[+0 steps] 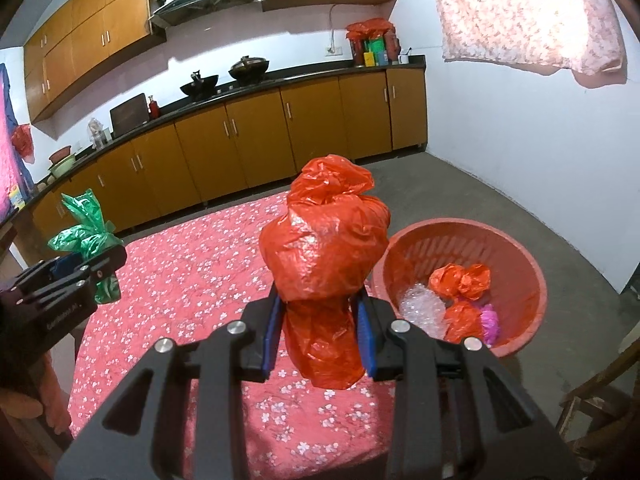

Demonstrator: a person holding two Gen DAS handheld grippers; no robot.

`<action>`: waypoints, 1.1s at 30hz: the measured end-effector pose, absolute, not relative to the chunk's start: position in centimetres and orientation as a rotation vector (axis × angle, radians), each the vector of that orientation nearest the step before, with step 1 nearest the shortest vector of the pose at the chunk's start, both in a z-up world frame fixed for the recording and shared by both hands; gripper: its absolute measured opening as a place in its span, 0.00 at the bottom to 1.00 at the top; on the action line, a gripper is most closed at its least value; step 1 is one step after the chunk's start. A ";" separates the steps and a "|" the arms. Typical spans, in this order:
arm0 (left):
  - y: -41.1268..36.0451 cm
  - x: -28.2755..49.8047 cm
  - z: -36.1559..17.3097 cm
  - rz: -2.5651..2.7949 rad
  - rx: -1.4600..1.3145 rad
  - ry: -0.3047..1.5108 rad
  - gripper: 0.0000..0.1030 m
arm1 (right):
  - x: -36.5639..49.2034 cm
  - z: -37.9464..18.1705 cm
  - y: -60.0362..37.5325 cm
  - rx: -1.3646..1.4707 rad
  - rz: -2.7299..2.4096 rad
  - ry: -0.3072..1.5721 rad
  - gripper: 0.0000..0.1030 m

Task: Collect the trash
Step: 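Carry the green and orange bags over the red basket with both tools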

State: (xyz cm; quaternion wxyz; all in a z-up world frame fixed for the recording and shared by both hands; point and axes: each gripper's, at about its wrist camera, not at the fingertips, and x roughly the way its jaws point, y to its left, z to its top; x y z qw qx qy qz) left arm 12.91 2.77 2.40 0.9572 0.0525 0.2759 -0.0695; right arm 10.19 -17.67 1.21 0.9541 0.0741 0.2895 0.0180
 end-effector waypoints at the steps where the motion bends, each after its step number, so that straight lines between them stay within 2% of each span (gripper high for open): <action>1: 2.8 12.9 2.4 -0.144 0.107 0.559 0.47 | 10.0 1.3 -17.8 0.153 0.034 0.587 0.31; 20: -1.5 12.6 2.1 -0.239 0.115 0.574 0.47 | 8.8 1.8 -20.6 0.155 -0.026 0.581 0.31; 33: -9.0 15.3 0.6 -0.449 0.091 0.579 0.47 | 11.1 0.3 -30.9 0.217 -0.193 0.604 0.31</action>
